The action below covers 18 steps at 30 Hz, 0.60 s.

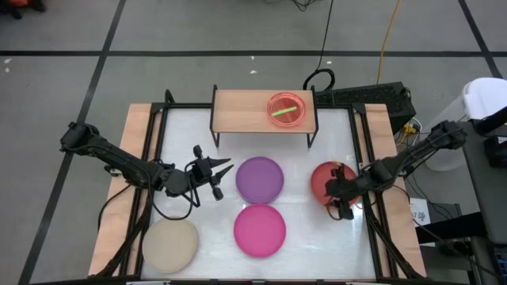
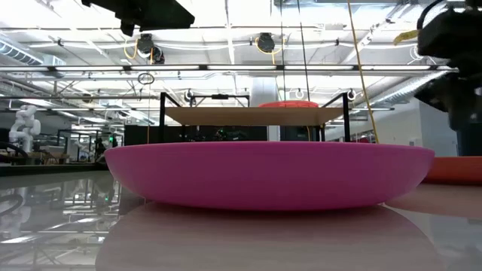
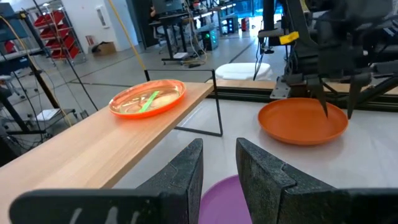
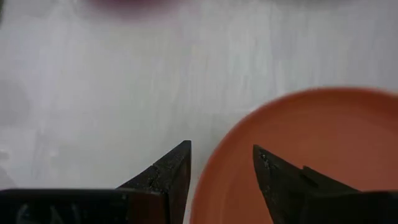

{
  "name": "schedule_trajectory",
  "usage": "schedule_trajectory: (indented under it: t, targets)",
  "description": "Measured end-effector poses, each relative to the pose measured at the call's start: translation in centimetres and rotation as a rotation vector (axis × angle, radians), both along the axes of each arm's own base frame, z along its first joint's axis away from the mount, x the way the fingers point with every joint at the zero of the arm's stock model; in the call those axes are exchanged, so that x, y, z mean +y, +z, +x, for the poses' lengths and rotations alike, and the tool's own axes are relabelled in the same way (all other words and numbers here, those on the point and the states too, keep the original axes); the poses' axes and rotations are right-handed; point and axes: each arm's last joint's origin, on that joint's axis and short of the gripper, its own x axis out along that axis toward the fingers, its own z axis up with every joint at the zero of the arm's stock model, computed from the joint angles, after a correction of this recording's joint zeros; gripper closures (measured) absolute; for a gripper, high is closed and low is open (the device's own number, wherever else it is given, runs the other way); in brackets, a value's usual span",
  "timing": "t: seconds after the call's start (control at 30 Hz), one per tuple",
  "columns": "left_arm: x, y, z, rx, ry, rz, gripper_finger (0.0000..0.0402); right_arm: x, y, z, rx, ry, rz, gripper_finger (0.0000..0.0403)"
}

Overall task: Place and stack plates onto a shelf
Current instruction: Put the orange plate on the shelf

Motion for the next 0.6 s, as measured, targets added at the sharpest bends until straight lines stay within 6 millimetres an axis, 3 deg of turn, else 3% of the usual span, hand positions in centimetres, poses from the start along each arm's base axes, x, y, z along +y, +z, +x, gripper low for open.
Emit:
schedule_trajectory:
  t: [0.6]
  targets:
    - [0.0, 0.0, 0.0, -0.006, 0.002, -0.012, 0.03, 1.1, -3.6, 1.5, 0.229, -0.063, -0.117, 0.025]
